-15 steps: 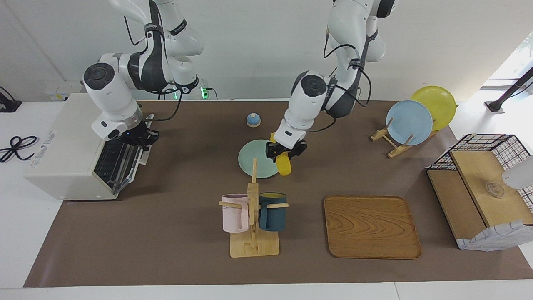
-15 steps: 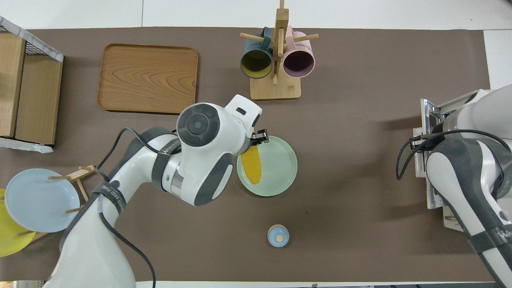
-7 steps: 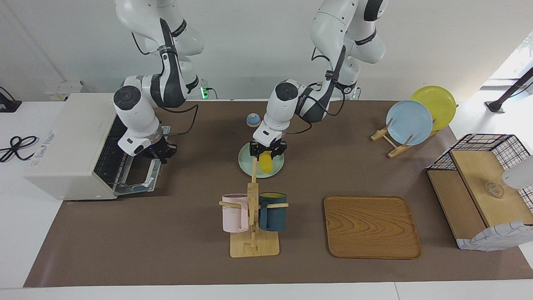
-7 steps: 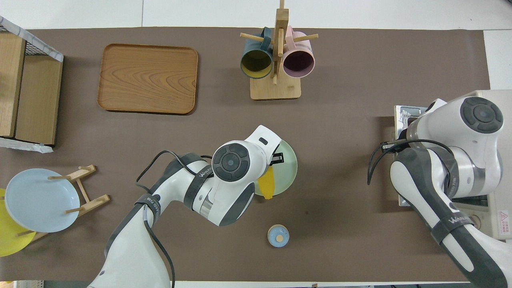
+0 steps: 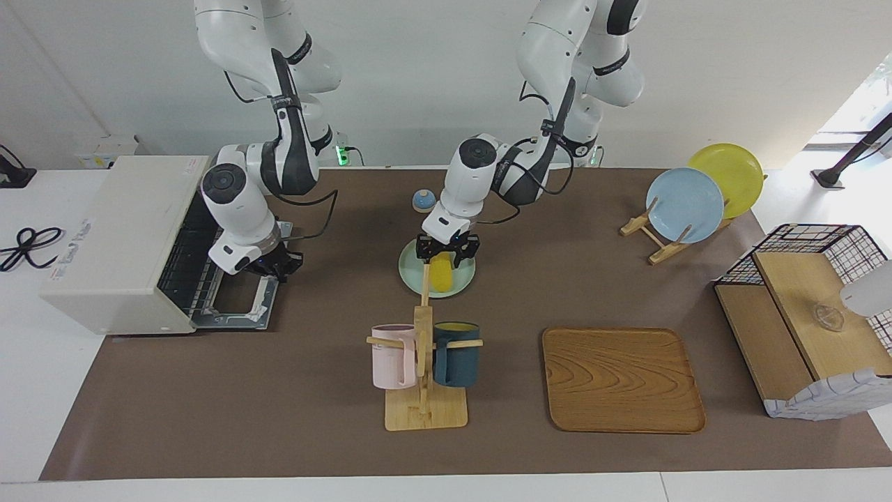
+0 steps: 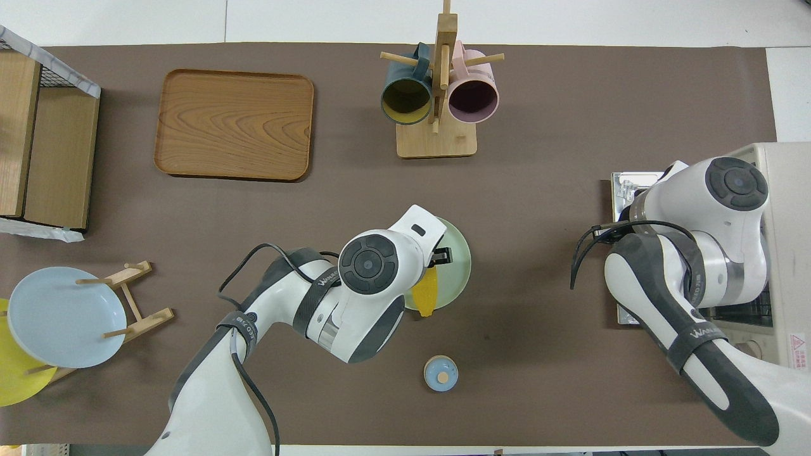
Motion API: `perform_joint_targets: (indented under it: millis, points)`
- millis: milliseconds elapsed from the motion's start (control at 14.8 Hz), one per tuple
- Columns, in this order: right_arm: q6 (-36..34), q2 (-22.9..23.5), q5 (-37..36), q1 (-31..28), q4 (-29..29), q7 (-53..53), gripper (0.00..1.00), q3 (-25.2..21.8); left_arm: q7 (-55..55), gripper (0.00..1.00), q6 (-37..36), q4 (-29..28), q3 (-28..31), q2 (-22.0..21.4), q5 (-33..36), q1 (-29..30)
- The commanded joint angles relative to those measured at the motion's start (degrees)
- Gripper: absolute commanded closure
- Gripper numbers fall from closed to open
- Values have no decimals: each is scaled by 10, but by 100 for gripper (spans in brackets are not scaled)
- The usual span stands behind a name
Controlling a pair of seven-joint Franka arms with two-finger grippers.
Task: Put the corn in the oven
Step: 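Release the corn on the plate while the right gripper opens the oven door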
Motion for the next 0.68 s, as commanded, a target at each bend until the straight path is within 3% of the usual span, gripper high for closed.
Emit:
perform_joint_targets:
  millis: [0, 136, 271, 407, 610]
  points:
    - [3, -4, 18, 17, 0, 29, 100, -3, 12, 0, -70, -10, 10, -62, -8, 29]
    - [-4, -4, 22, 37, 12, 37, 100, -4, 61, 0, -132, 10, 10, -99, -7, 89]
    - [-49, -5, 24, 66, 50, 61, 100, -4, 104, 0, -217, 65, 11, -104, -4, 152]
    - [-83, -5, 28, 88, 80, 126, 86, -3, 162, 0, -297, 120, 10, -104, 40, 215]
    - [-71, -6, 46, 180, 87, 258, 81, -2, 235, 0, -359, 161, 11, -118, 84, 293]
